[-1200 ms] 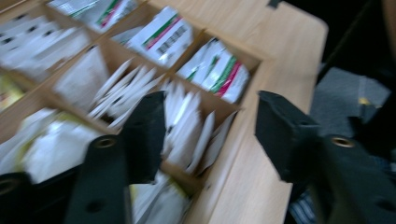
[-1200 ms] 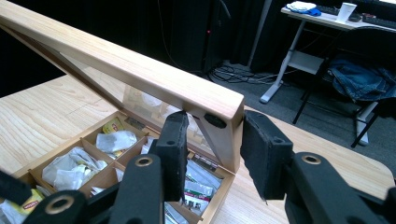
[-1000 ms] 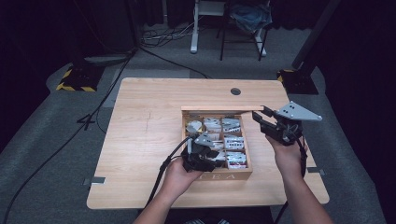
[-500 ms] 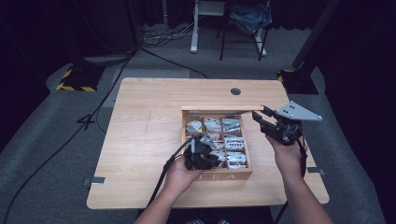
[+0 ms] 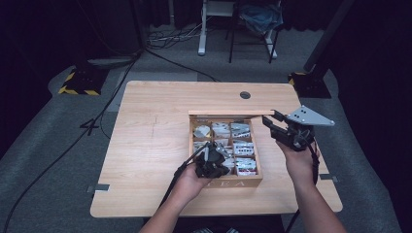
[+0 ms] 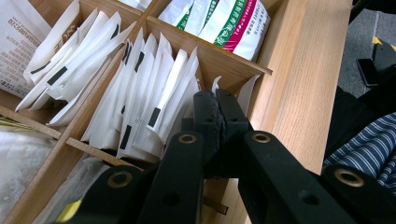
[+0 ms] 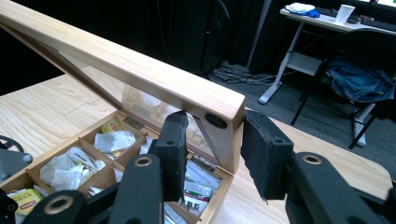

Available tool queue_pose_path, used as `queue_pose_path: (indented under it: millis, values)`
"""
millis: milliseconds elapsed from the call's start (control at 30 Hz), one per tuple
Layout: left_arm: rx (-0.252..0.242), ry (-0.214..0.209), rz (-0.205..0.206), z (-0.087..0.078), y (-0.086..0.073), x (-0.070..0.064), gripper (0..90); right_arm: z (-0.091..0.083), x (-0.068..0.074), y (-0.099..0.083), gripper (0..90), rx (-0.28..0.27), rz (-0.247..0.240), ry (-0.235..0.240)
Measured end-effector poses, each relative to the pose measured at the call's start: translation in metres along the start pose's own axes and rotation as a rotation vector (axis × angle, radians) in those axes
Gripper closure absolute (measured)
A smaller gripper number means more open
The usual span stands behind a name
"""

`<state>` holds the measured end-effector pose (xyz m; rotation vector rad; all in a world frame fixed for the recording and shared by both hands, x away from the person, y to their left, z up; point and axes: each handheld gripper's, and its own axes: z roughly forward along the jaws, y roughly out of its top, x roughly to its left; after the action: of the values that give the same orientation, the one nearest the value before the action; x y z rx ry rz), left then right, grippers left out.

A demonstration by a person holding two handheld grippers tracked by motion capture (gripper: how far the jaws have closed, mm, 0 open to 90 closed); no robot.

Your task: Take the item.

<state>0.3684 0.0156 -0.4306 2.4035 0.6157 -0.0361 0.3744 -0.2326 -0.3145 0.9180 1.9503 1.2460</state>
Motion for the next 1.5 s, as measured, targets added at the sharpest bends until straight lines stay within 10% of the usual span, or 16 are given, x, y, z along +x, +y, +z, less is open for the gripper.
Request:
queue_pose_path:
  millis: [933, 1500]
  values:
    - [-0.185, -0.004, 0.048, -0.033, 0.004, -0.001, 89.5, 0.002, 0.0, -0.001, 60.1, 0.004, 0.001, 0.0]
    - [-0.367, 0.04, 0.07, -0.093, -0.02, -0.006, 89.4, 0.001, 0.001, -0.001, 60.1, 0.005, -0.004, -0.007]
